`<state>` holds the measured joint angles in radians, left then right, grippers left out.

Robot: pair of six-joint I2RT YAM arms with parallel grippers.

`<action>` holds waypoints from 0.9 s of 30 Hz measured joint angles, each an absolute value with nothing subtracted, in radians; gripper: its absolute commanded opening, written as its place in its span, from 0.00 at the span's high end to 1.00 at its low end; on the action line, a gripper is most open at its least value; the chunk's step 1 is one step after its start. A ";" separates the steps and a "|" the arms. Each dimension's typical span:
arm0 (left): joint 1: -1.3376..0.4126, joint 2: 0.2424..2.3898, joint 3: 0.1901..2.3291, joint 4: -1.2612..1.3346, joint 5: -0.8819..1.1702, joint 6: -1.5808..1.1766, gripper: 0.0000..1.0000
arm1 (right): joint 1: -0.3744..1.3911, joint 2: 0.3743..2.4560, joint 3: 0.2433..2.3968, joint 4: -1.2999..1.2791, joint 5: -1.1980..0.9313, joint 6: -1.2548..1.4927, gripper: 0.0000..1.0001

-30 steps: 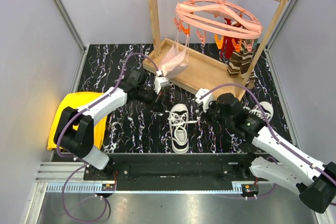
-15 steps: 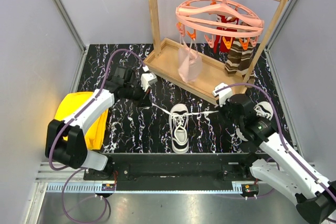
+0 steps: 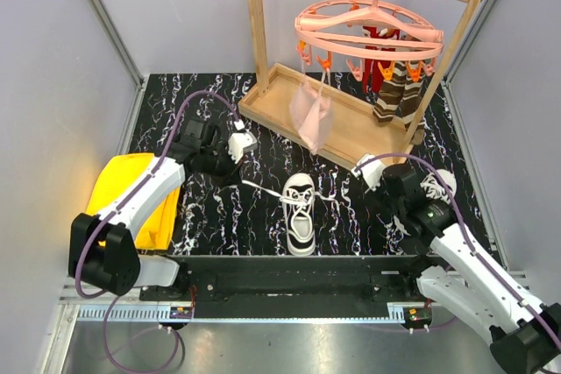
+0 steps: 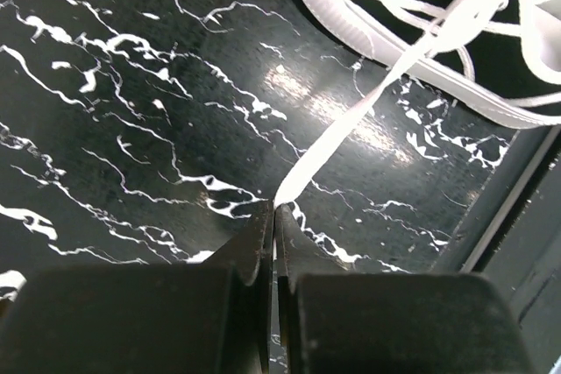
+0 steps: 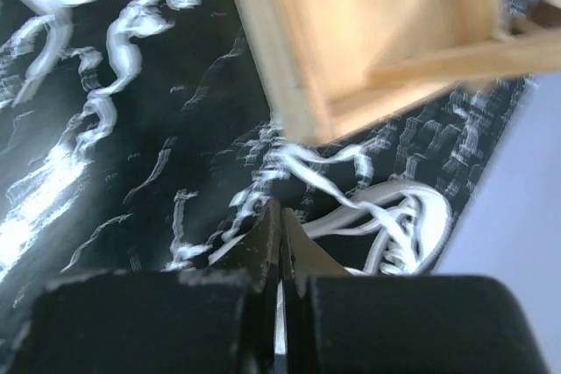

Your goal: Tie the shoes

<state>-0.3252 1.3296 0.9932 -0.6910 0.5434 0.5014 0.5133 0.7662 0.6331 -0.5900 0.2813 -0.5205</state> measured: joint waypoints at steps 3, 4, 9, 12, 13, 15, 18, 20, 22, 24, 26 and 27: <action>-0.330 1.324 0.991 -0.698 0.553 0.496 1.00 | 0.495 0.735 0.639 -0.660 0.129 -0.556 0.42; -0.336 1.325 0.991 -0.698 0.556 0.494 1.00 | 0.495 0.731 0.645 -0.678 0.056 -0.572 0.34; -0.369 1.356 0.993 -0.693 0.566 0.483 1.00 | 0.495 0.866 0.675 -0.601 -0.244 -0.628 0.22; -0.377 1.379 0.995 -0.686 0.573 0.474 1.00 | 0.495 1.056 0.715 -0.494 -0.396 -0.668 0.24; -0.377 1.385 0.995 -0.686 0.574 0.473 1.00 | 0.495 1.107 0.718 -0.455 -0.443 -0.691 0.25; -0.377 1.394 0.995 -0.684 0.575 0.471 1.00 | 0.495 1.168 0.719 -0.414 -0.525 -0.743 0.28; -0.377 1.410 0.995 -0.678 0.580 0.467 1.00 | 0.495 1.212 0.720 -0.377 -0.634 -0.837 0.31; -0.377 1.421 0.997 -0.675 0.583 0.462 1.00 | 0.495 1.248 0.738 -0.362 -0.690 -0.886 0.34; -0.377 1.437 1.001 -0.667 0.589 0.454 1.00 | 0.495 1.300 0.771 -0.350 -0.732 -0.921 0.39; -0.377 1.449 1.003 -0.658 0.595 0.447 1.00 | 0.495 1.346 0.806 -0.339 -0.763 -0.945 0.44; -0.377 1.456 1.008 -0.656 0.596 0.443 1.00 | 0.495 1.388 0.841 -0.337 -0.794 -0.978 0.46; -0.377 1.458 1.010 -0.655 0.596 0.441 1.00 | 0.495 1.405 0.855 -0.340 -0.807 -0.999 0.45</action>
